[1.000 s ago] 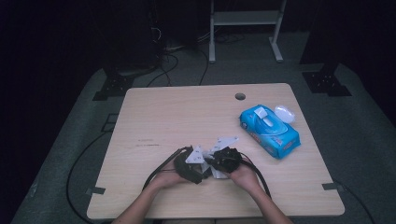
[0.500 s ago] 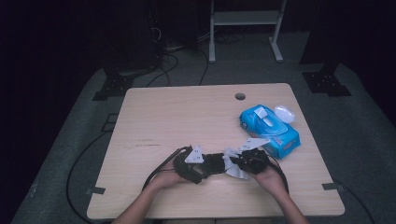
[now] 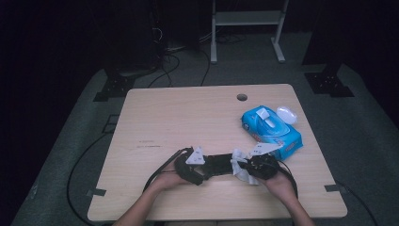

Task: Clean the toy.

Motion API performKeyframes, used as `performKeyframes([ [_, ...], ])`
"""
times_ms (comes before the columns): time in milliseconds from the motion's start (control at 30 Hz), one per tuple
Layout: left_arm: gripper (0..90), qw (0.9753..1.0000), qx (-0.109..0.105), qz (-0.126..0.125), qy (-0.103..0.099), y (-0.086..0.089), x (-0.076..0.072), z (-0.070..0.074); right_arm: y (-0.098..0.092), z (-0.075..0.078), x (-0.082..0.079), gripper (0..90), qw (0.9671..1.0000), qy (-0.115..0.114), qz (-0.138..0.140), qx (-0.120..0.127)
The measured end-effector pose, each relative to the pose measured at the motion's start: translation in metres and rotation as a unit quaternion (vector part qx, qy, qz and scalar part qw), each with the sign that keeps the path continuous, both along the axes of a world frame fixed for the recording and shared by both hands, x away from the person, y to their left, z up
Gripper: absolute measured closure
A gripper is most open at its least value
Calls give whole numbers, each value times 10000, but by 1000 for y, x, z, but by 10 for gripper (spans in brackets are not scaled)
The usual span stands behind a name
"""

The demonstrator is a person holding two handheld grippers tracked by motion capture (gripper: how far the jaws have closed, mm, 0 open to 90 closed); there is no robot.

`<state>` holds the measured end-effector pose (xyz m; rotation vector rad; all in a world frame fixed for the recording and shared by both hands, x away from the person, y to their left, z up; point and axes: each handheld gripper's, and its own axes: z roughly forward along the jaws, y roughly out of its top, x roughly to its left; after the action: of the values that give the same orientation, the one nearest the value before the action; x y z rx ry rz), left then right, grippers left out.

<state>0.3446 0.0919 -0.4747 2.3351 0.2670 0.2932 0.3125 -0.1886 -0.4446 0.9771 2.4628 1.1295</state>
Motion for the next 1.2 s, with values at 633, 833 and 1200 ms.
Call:
performKeyframes([
  [633,263,10000,16,-1,9,0,0,0,-14,-2,-6,813,9999,88,-123,38],
  [833,264,10000,42,22,-19,0,0,1,1,-2,-7,812,10000,40,74,50],
  [1200,264,10000,53,73,-18,4,1,1,-13,1,4,813,9996,33,-249,140],
])
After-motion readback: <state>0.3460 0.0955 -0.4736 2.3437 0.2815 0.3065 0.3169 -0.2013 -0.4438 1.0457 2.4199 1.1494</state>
